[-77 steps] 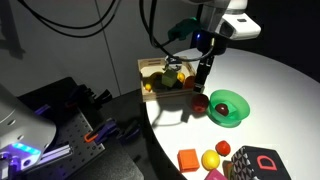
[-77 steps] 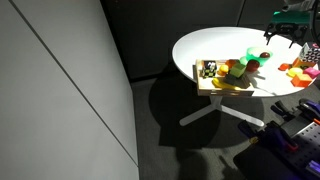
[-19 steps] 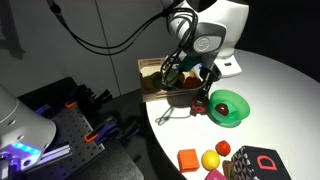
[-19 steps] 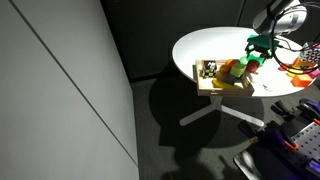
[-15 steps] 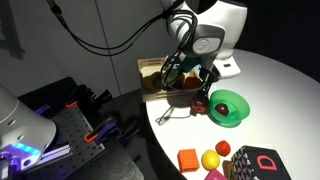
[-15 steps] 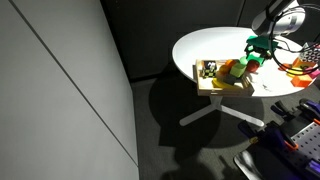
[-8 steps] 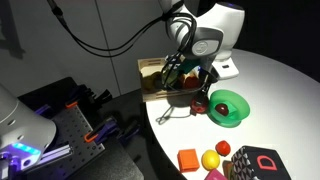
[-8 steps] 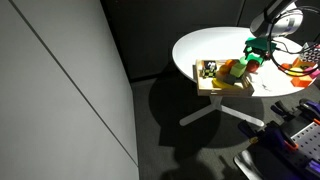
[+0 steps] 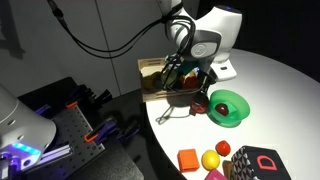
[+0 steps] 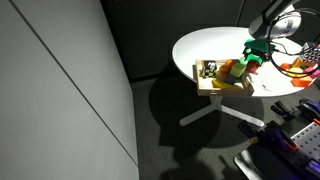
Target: Put the apple in the green bowl
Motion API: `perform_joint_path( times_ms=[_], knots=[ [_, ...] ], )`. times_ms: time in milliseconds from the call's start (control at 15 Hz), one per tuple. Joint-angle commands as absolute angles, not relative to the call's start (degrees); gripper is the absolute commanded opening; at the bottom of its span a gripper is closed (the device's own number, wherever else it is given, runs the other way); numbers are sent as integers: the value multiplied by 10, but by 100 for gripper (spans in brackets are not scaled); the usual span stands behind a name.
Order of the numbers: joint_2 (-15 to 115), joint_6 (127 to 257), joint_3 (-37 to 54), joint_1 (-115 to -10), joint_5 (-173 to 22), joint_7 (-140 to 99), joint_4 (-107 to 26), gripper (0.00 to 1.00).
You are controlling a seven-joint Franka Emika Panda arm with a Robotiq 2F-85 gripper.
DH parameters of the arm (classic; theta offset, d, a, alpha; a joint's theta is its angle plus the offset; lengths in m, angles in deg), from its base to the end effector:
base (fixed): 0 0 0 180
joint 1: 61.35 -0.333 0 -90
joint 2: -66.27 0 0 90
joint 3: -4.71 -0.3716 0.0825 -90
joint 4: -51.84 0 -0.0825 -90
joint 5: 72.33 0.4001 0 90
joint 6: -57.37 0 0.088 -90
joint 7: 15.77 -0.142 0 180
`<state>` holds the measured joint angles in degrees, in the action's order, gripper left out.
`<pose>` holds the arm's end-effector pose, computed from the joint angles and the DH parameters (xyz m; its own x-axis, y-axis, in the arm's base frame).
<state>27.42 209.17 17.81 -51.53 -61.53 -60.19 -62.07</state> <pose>0.5918 -0.2512 0.1198 0.2754 -0.9602 0.0457 -0.9612 -0.2743 0.0290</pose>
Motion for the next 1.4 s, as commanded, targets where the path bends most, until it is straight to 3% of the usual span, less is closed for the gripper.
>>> perform_joint_path(
  times_ms=[0, 733, 800, 867, 1000, 1333],
  knots=[
    [264, 2099, 179, -517, -598, -590, -608, 100],
    [245, 2097, 187, -523, -603, -597, -596, 100],
    [244, 2096, 188, -524, -603, -598, -594, 75],
    [243, 2095, 188, -524, -604, -598, -593, 73],
    [245, 2090, 190, -525, -606, -597, -593, 57],
    [260, 2077, 197, -530, -612, -593, -603, 56]
  ],
)
